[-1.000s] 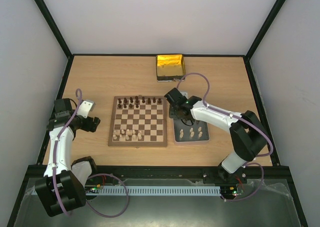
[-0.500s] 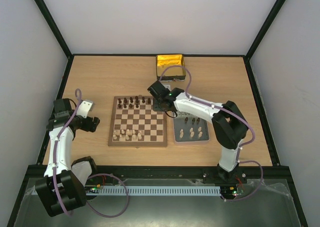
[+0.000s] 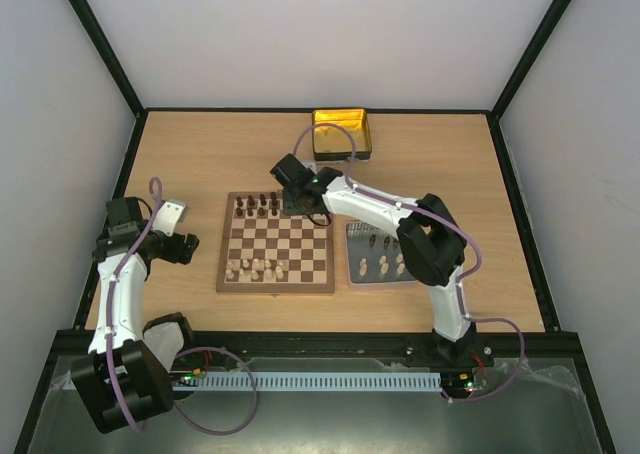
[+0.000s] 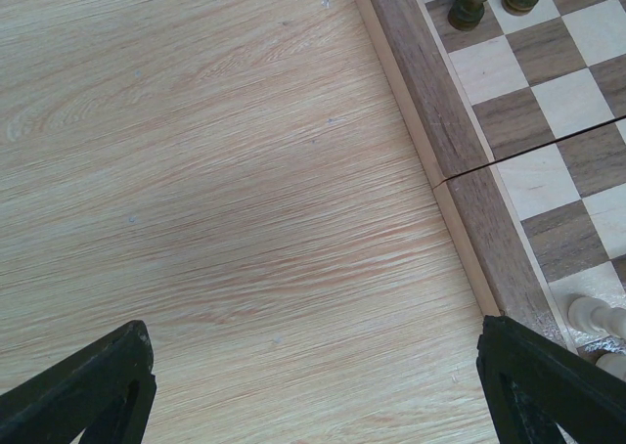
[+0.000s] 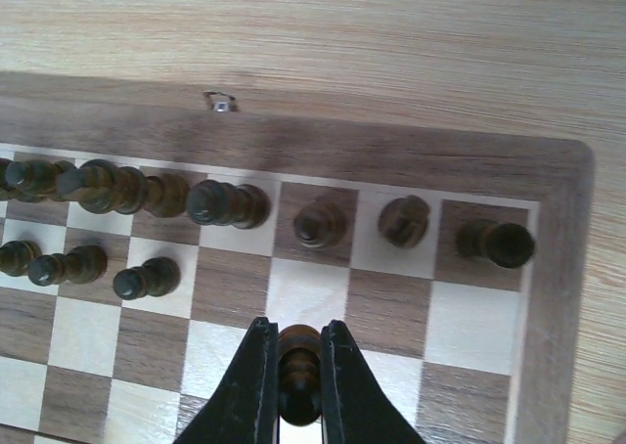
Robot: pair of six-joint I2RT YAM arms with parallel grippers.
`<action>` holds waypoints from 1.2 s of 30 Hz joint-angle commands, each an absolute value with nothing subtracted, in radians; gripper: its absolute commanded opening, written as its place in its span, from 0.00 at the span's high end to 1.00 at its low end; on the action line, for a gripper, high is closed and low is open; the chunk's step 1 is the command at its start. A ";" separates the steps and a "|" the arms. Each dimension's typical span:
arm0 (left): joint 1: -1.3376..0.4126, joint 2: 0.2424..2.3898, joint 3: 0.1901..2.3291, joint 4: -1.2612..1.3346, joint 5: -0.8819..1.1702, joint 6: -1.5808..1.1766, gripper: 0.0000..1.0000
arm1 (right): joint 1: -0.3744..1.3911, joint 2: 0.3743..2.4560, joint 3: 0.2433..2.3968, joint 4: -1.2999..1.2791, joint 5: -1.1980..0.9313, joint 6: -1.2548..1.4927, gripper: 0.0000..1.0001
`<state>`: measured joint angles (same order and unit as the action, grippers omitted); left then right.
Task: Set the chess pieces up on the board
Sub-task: Place the chess piece on the chessboard.
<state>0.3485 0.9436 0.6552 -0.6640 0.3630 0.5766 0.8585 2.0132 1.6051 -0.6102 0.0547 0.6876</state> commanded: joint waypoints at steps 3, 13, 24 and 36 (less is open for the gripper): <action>0.356 0.927 0.645 -0.668 0.369 0.578 0.10 | 0.879 2.091 1.700 -0.684 0.084 0.671 0.98; 0.362 0.927 0.645 -0.672 0.377 0.583 0.10 | 0.883 2.162 1.767 -0.698 0.075 0.666 0.98; 0.362 0.926 0.646 -0.673 0.377 0.584 0.10 | 0.887 2.201 1.795 -0.692 0.058 0.670 0.98; 0.365 0.926 0.647 -0.673 0.378 0.584 0.09 | 0.896 2.217 1.802 -0.686 0.051 0.675 0.98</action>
<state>0.3550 0.9382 0.6552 -0.6643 0.3653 0.5774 0.8886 2.2002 1.7668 -0.6621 0.0452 0.6769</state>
